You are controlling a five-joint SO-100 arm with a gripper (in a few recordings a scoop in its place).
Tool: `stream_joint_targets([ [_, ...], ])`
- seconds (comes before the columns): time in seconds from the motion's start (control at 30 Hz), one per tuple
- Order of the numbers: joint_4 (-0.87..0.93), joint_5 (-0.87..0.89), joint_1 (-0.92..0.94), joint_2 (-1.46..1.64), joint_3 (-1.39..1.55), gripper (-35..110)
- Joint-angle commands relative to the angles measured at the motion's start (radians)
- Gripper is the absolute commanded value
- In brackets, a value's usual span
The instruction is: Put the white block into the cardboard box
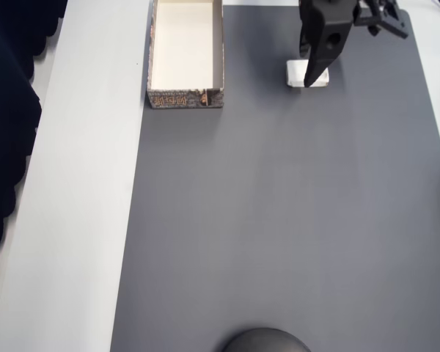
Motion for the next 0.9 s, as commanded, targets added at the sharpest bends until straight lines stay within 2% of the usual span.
stream_joint_targets([
  [0.0, -0.008, -0.003, -0.011, 0.006, -0.043, 22],
  [0.87, 0.04, -0.02, -0.015, 0.025, -0.021, 25],
])
